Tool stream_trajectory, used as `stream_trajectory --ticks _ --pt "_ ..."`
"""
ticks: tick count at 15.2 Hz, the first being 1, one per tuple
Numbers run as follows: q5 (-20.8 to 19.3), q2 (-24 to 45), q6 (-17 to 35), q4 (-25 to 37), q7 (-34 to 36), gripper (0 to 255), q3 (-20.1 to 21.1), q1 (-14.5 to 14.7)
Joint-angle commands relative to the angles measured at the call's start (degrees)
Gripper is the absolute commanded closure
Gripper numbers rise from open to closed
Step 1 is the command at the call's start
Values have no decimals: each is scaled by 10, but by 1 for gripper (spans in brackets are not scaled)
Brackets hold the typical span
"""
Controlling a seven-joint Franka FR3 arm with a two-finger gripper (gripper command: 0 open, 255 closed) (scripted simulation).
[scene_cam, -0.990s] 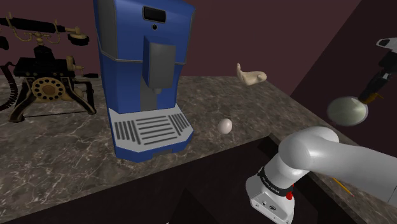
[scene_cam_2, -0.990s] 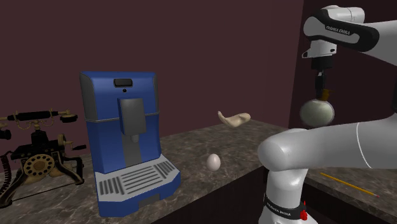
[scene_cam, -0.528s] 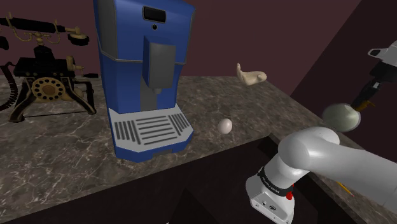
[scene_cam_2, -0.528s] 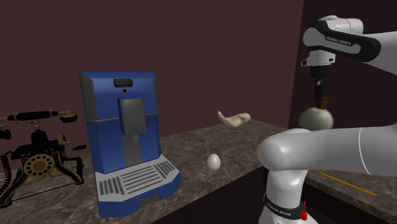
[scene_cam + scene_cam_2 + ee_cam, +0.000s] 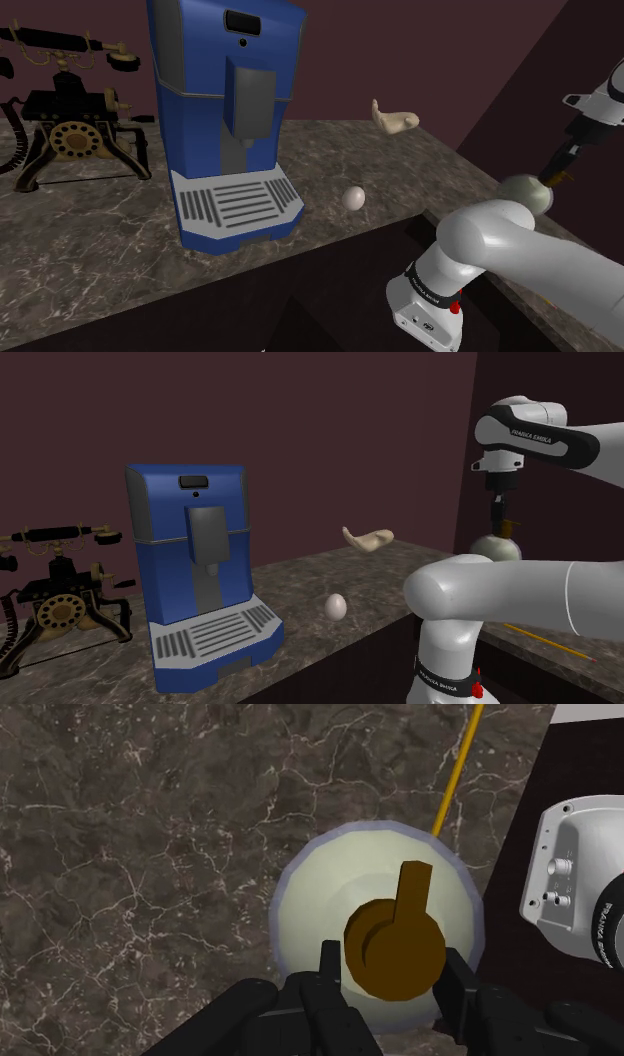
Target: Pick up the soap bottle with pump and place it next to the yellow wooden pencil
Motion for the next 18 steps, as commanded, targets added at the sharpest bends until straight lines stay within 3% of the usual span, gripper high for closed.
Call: stream_trajectory --ticks 1,18 --pt "-8 -10 8 -17 2 255 -8 -4" --pt "-85 -77 71 -143 15 255 -90 -42"
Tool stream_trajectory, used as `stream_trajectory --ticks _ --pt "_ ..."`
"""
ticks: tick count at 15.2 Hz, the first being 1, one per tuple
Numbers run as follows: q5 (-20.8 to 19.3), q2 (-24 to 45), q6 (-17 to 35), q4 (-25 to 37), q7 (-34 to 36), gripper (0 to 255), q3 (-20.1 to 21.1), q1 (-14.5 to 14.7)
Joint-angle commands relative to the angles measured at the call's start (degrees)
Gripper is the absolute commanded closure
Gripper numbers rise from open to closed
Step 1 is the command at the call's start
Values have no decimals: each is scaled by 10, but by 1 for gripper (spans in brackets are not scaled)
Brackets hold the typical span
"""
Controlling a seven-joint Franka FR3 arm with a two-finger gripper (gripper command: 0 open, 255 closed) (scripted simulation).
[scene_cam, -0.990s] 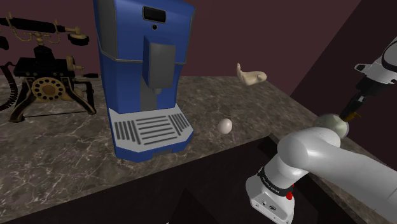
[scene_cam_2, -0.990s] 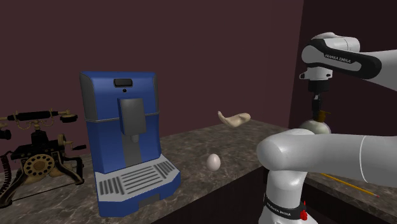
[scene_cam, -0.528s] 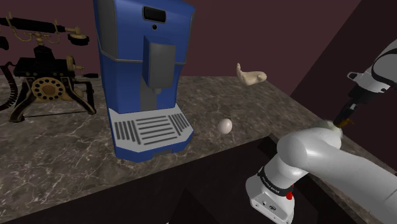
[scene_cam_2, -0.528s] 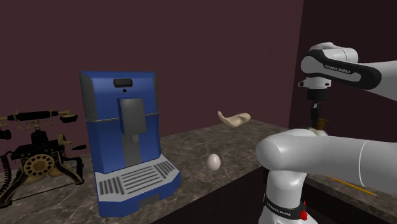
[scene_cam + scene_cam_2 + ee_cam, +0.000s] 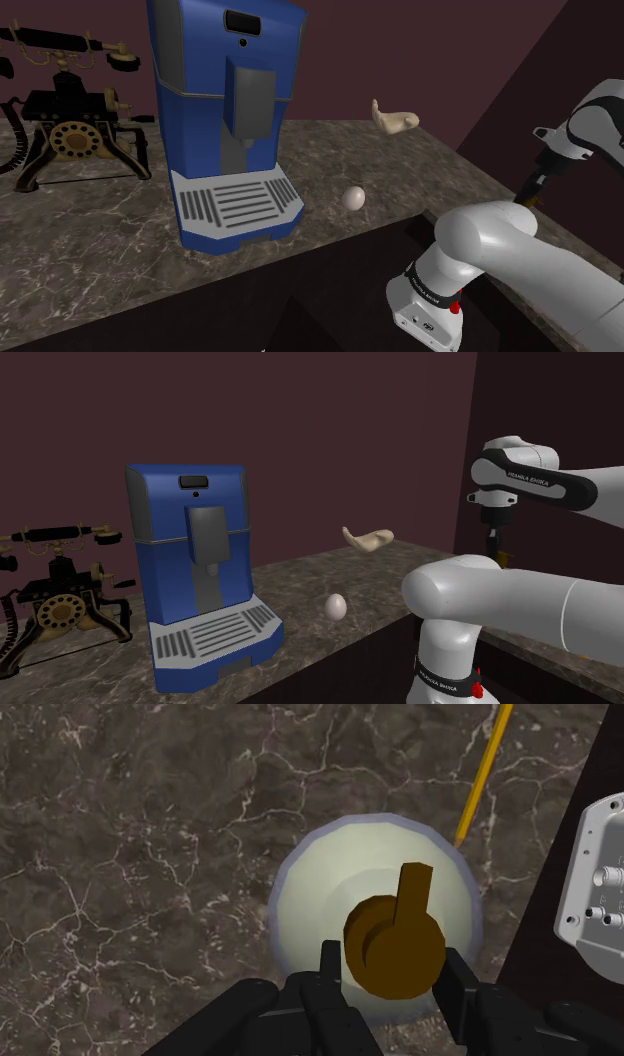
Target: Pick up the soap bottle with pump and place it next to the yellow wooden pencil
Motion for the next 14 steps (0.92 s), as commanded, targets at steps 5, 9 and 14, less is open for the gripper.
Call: stream_trajectory --ticks 5,9,14 --pt "-14 -11 9 -19 1 255 -14 -9" --pt "-14 -11 9 -19 1 255 -14 -9" --pt "-14 -11 9 -19 1 0 -14 -9"
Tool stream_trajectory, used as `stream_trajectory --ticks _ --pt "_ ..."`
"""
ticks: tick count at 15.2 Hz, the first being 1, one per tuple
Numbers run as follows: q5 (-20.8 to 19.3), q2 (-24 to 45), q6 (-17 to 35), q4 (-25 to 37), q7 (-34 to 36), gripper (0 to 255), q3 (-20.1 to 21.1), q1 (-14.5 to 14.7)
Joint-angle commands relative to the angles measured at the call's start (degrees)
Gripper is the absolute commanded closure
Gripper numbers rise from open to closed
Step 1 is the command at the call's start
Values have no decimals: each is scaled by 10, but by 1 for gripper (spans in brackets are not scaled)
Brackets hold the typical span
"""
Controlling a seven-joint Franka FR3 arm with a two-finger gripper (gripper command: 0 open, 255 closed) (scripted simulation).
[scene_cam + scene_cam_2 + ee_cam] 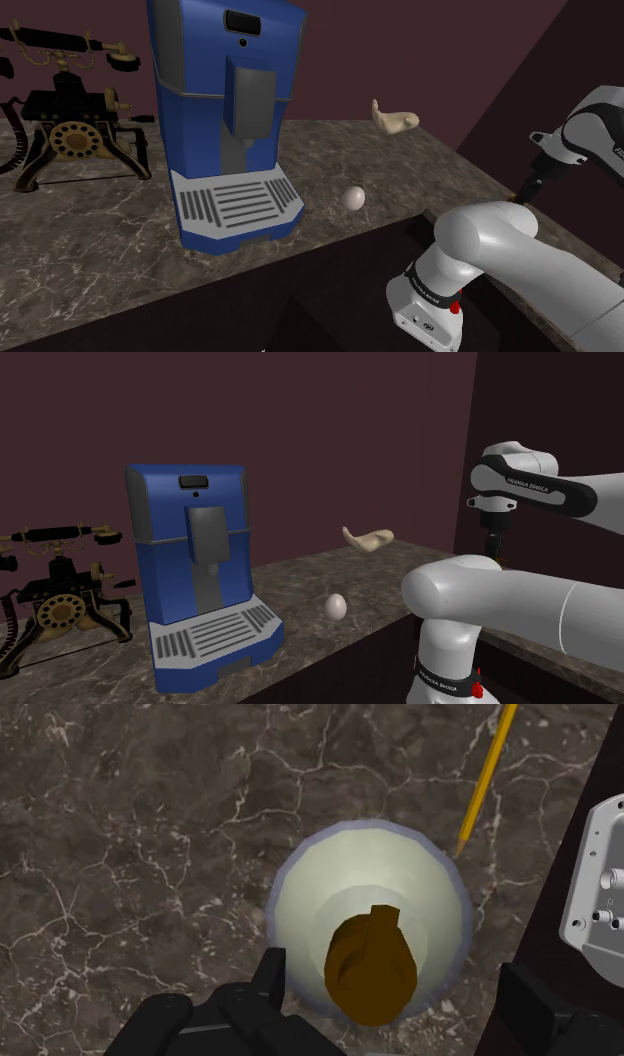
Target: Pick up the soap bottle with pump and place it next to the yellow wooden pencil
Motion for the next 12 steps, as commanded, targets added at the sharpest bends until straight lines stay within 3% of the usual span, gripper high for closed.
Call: stream_trajectory --ticks 1,5,12 --pt "0 0 0 0 0 0 0 0" --pt "53 33 -35 63 -1 0 55 24" --pt "53 33 -35 63 -1 0 55 24"
